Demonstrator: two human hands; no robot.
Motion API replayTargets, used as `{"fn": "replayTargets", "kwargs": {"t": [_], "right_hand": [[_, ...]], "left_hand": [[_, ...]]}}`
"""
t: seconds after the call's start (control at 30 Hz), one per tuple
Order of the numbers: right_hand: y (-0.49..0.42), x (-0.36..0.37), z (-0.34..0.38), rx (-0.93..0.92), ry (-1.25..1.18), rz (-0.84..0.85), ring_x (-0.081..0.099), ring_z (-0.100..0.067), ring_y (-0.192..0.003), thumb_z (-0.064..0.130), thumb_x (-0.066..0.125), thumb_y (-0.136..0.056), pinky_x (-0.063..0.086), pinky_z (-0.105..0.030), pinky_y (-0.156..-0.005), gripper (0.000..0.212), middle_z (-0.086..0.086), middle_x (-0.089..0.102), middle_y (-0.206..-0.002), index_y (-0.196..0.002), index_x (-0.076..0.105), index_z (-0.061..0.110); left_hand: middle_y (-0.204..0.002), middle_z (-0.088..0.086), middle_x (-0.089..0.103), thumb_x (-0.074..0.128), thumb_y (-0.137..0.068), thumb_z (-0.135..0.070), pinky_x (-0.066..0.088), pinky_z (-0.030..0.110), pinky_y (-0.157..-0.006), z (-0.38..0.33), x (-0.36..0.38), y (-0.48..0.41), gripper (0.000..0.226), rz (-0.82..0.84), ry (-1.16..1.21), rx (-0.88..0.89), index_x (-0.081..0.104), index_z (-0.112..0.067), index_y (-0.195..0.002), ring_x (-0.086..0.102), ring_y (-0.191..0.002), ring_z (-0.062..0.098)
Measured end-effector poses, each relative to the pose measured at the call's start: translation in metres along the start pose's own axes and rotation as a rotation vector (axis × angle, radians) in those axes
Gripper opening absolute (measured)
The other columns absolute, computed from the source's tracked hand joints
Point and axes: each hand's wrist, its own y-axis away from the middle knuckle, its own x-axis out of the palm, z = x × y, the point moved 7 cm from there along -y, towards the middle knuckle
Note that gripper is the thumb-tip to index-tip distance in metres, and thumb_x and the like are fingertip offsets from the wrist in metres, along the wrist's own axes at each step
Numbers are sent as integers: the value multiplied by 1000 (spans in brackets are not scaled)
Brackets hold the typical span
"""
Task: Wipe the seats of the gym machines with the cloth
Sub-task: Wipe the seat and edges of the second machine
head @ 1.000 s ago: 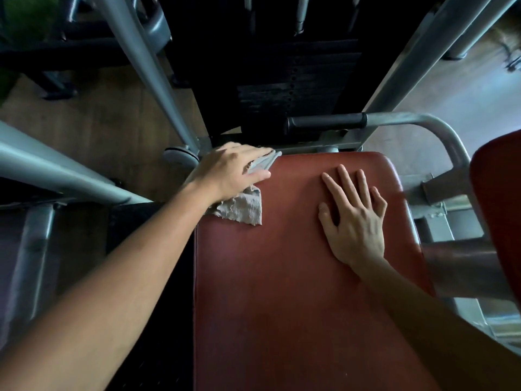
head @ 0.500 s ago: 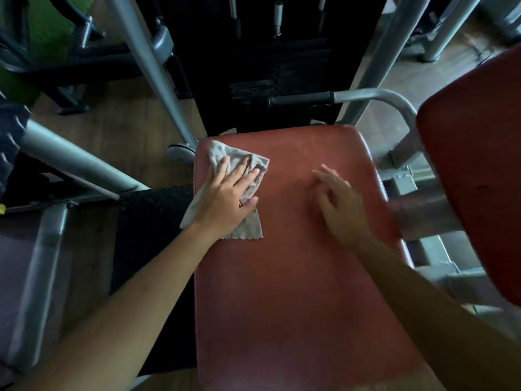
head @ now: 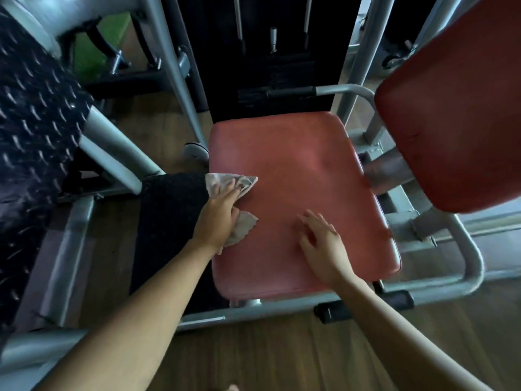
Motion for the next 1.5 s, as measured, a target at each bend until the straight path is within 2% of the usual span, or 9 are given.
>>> {"fn": "replayTargets", "kwargs": {"t": [0.13,0.27,0.57,0.7,0.9,0.97,1.07,1.33,1.5], "right_hand": [[13,26,19,-9,42,35,21,-19,-152,15,53,-96,17,-43,-124,49,2,38,-158,-143,53,26],[12,46,27,-28,109,25,18,-19,-153,18,54,-97,11,-39,-125,48,4,36,-159,-143,52,28],[6,99,56,-139,263,55,6,-15,-154,30,48,-102,-1,-43,-125,49,9,23,-164,-150,40,38],[11,116,50,-154,504,-11,-1,-16,-155,44,28,-105,-2,-43,-125,52,12,9,-167,-156,22,42],[12,119,48,-166,595,-63,2,-14,-155,57,16,-99,3,-42,-125,57,15,7,-166,-155,15,48],[13,119,48,-170,597,-72,2,-13,-154,58,18,-101,3,-42,-125,55,16,7,-166,-155,15,49],[14,120,50,-169,606,-87,1,-11,-154,53,24,-105,3,-41,-125,51,18,7,-166,-155,15,50],[13,121,54,-199,592,-167,10,-8,-153,50,29,-103,9,-38,-124,49,21,17,-163,-152,26,52],[14,116,53,-250,558,-249,28,-10,-148,58,31,-99,24,-45,-121,48,25,31,-158,-147,33,54]], "left_hand": [[-154,-1,45,52,-94,5,41,41,-114,7,-20,44,61,-155,196,21,46,-22,-148,41,-143,21],[-149,-15,45,50,-97,7,33,6,-108,36,-44,93,58,-296,395,-63,47,-21,-147,41,-129,-20],[-153,-10,45,48,-102,-10,38,39,-116,138,-46,156,50,-368,583,-173,43,-21,-150,43,-141,7],[-146,-2,55,45,-101,-10,41,64,-104,165,-31,157,49,-373,652,-230,45,-22,-149,51,-125,46],[-120,16,68,40,-99,-3,53,44,-88,195,-17,144,44,-493,771,-198,57,-12,-139,65,-107,27],[-96,18,68,38,-96,0,48,53,-73,200,-11,137,36,-515,833,-163,62,2,-124,65,-87,29],[-67,10,49,36,-92,5,39,34,-53,205,-8,127,26,-548,973,-118,62,2,-87,40,-58,17],[-61,-5,39,37,-93,3,33,19,-54,211,7,107,43,-541,1182,-4,50,-23,-61,34,-58,6],[-77,12,53,40,-96,-2,43,27,-65,217,36,114,24,-473,1371,12,62,-3,-87,48,-71,21]]}}
